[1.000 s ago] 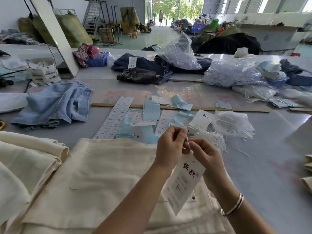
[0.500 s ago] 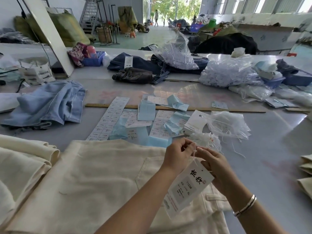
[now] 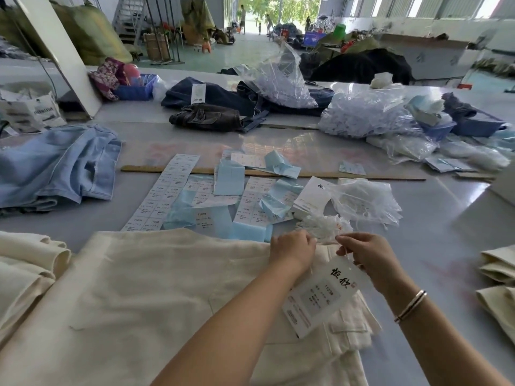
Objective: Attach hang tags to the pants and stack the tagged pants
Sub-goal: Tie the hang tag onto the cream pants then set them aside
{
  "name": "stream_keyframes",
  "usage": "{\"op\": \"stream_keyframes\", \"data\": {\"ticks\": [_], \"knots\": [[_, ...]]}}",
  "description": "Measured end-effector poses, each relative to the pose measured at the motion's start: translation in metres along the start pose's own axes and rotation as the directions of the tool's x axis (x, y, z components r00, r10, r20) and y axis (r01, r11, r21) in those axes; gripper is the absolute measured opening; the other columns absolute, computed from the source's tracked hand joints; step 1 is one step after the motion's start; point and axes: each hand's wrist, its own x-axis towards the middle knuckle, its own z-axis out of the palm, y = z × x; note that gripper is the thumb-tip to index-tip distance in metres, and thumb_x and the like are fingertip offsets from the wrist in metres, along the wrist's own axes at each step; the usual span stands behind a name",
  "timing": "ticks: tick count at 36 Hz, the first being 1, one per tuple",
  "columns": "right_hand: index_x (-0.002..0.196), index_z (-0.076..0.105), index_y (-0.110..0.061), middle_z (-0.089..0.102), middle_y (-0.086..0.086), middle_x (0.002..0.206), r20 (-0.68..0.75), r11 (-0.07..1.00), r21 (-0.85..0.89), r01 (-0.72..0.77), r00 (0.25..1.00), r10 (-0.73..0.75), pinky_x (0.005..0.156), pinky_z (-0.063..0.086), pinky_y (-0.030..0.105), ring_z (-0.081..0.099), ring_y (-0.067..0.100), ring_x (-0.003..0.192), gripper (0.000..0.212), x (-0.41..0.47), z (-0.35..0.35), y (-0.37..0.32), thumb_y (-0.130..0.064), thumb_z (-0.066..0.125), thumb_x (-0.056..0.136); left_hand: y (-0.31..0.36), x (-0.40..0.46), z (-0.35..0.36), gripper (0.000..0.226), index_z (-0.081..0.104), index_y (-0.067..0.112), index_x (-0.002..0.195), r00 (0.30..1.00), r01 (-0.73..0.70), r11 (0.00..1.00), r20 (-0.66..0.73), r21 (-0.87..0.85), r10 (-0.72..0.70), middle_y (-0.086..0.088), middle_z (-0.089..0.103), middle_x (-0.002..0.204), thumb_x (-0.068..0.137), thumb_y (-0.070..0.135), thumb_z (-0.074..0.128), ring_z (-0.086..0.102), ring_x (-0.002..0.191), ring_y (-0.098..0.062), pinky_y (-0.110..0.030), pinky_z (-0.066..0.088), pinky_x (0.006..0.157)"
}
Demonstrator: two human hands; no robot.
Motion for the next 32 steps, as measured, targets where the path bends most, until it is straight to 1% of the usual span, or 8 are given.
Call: {"op": "stream_keyframes", "data": {"ticks": [3, 6, 9, 14, 18, 21, 26, 32], "knots": [[0.080, 0.072, -0.012, 0.064, 0.000, 0.054, 0.010, 0.982, -0.170, 0.087, 0.996, -0.087, 0.039, 0.041, 0.020, 0.050, 0.005, 0.037, 0.010, -0.002, 0.003, 0.000, -0.015, 0.065, 0.088, 0.004, 0.007, -0.006, 0.034, 0.065, 0.021, 0.110, 0.996, 0.012, 1.000, 0.091, 0.026, -0.015, -0.005, 0.065, 0.112, 0.098, 0.043, 0.042, 0.057, 0.105, -0.024, -0.039, 0.034, 0.095], [0.073, 0.070, -0.022, 0.067, 0.001, 0.055, 0.001, 0.943, -0.297, 0.149, 0.988, -0.156, 0.049, 0.051, 0.031, 0.060, 0.018, 0.048, 0.015, -0.005, 0.011, 0.003, -0.018, 0.067, 0.087, 0.001, 0.007, -0.013, 0.030, 0.070, 0.020, 0.101, 0.969, -0.037, 0.998, 0.244, -0.041, 0.046, -0.004, 0.066, 0.109, 0.095, 0.039, 0.046, 0.056, 0.102, -0.022, -0.042, 0.041, 0.100], [0.069, 0.070, -0.027, 0.066, -0.002, 0.053, -0.008, 0.926, -0.313, 0.212, 0.974, -0.225, 0.057, 0.051, 0.031, 0.058, 0.010, 0.049, 0.017, -0.010, 0.017, 0.010, -0.020, 0.071, 0.084, -0.005, 0.002, -0.020, 0.030, 0.072, 0.017, 0.102, 0.938, -0.067, 0.986, 0.327, -0.153, 0.115, -0.006, 0.067, 0.111, 0.095, 0.039, 0.051, 0.057, 0.104, -0.022, -0.035, 0.045, 0.092], [0.075, 0.072, -0.032, 0.069, -0.008, 0.067, -0.078, 0.897, -0.325, 0.301, 0.936, -0.343, 0.062, 0.053, 0.030, 0.064, 0.012, 0.064, 0.011, -0.024, 0.024, 0.014, -0.024, 0.072, 0.082, -0.014, -0.016, -0.018, 0.020, 0.069, 0.025, 0.100, 0.986, -0.105, 0.937, 0.084, -0.332, 0.141, 0.001, 0.068, 0.104, 0.093, 0.039, 0.056, 0.059, 0.094, -0.015, -0.031, 0.048, 0.085], [0.075, 0.073, -0.031, 0.065, -0.012, 0.066, -0.084, 0.851, -0.418, 0.318, 0.919, -0.385, 0.054, 0.047, 0.023, 0.060, 0.007, 0.062, 0.007, -0.034, 0.028, 0.007, -0.029, 0.071, 0.081, -0.019, -0.032, -0.012, 0.016, 0.068, 0.018, 0.093, 0.987, -0.151, 0.871, -0.126, -0.468, 0.103, 0.005, 0.064, 0.084, 0.094, 0.030, 0.057, 0.058, 0.080, -0.013, -0.026, 0.047, 0.073], [0.077, 0.074, -0.026, 0.064, -0.009, 0.068, -0.048, 0.796, -0.533, 0.287, 0.929, -0.367, 0.057, 0.050, 0.028, 0.058, 0.010, 0.062, 0.009, -0.038, 0.033, -0.001, -0.030, 0.069, 0.082, -0.021, -0.044, -0.011, 0.014, 0.066, 0.014, 0.091, 0.971, -0.198, 0.829, -0.223, -0.524, 0.091, 0.004, 0.062, 0.079, 0.093, 0.023, 0.056, 0.056, 0.073, -0.010, -0.014, 0.042, 0.064], [0.076, 0.073, -0.021, 0.068, 0.002, 0.071, -0.016, 0.723, -0.645, 0.249, 0.941, -0.338, 0.062, 0.052, 0.032, 0.061, 0.021, 0.067, 0.014, -0.036, 0.046, -0.013, -0.027, 0.063, 0.083, -0.025, -0.065, -0.009, 0.010, 0.063, 0.016, 0.084, 0.918, -0.332, 0.749, -0.377, -0.574, 0.118, 0.002, 0.061, 0.081, 0.084, 0.025, 0.059, 0.054, 0.077, -0.007, -0.019, 0.044, 0.072], [0.073, 0.074, -0.014, 0.071, -0.001, 0.068, -0.200, 0.790, -0.381, 0.480, 0.792, -0.577, 0.061, 0.045, 0.028, 0.060, 0.013, 0.062, 0.007, -0.047, 0.073, 0.011, -0.009, 0.072, 0.077, -0.036, -0.076, -0.012, 0.018, 0.061, 0.027, 0.081, 0.973, -0.145, 0.595, -0.222, -0.791, -0.058, 0.009, 0.064, 0.077, 0.095, 0.017, 0.057, 0.056, 0.072, 0.000, -0.018, 0.044, 0.071]]}}
